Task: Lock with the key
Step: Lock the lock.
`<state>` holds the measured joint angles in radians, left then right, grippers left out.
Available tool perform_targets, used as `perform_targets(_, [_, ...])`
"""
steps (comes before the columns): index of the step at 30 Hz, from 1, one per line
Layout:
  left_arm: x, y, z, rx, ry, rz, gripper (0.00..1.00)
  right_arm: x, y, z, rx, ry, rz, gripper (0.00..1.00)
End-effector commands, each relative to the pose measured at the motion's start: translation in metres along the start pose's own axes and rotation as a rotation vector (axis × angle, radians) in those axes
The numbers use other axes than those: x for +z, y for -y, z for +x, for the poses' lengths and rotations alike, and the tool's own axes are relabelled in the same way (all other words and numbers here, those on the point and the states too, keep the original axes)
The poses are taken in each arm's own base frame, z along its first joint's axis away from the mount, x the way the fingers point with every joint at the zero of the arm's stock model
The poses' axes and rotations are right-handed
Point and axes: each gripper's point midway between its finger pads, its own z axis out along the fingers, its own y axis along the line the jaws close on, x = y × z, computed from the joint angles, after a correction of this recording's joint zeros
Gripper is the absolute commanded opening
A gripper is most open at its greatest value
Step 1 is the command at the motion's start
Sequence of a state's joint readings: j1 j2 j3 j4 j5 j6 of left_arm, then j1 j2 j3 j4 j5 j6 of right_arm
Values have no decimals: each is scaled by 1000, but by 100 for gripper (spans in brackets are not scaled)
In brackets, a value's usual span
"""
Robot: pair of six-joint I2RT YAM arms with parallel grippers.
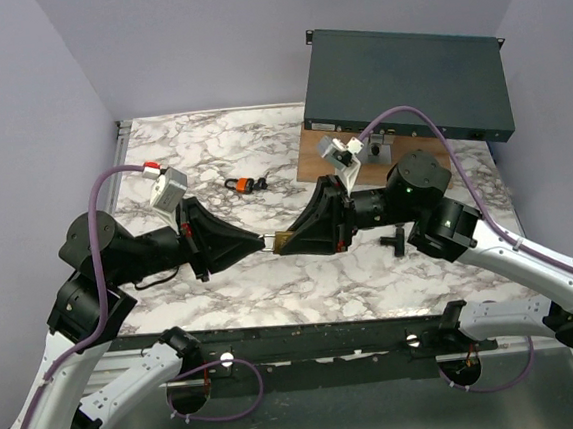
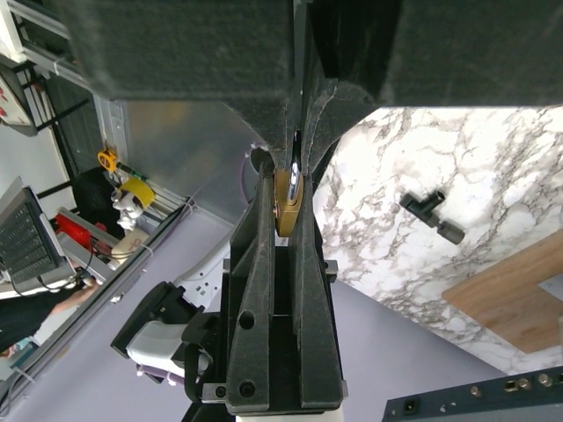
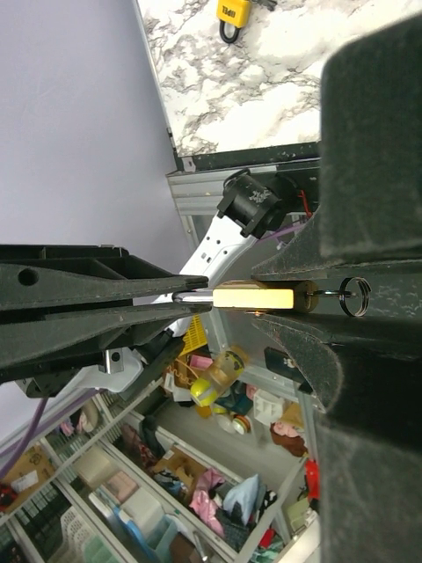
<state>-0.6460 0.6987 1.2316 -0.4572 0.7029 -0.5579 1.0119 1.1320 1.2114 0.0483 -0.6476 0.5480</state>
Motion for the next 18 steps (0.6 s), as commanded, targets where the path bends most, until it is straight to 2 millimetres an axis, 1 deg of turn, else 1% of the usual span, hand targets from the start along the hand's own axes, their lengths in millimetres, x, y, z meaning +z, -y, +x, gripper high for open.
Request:
perform_targets(1, [12, -19, 21, -47, -46, -25, 0, 16, 13, -11, -19, 47, 77, 1])
perform_targets(5, [10, -22, 33, -68, -78, -40, 0, 13, 21, -17, -32, 74, 144, 1])
perform_targets(9, [8, -22, 42, -83, -100, -47, 0, 7, 19, -27, -59, 105, 167, 1])
perform_targets(13, [10, -19, 47, -86, -125, -46, 0, 9, 20, -30, -65, 107, 174, 1])
perform_targets(14, [10, -20, 48, -87, -131, -54, 0, 9, 20, -31, -65, 109, 176, 1])
perform_targets(15, [10, -20, 49, -86, -137, -61, 0, 8, 23, -27, -56, 92, 189, 1])
perform_targets(18, [12, -23, 51, -91, -144, -87, 0, 8, 23, -29, -57, 92, 198, 1])
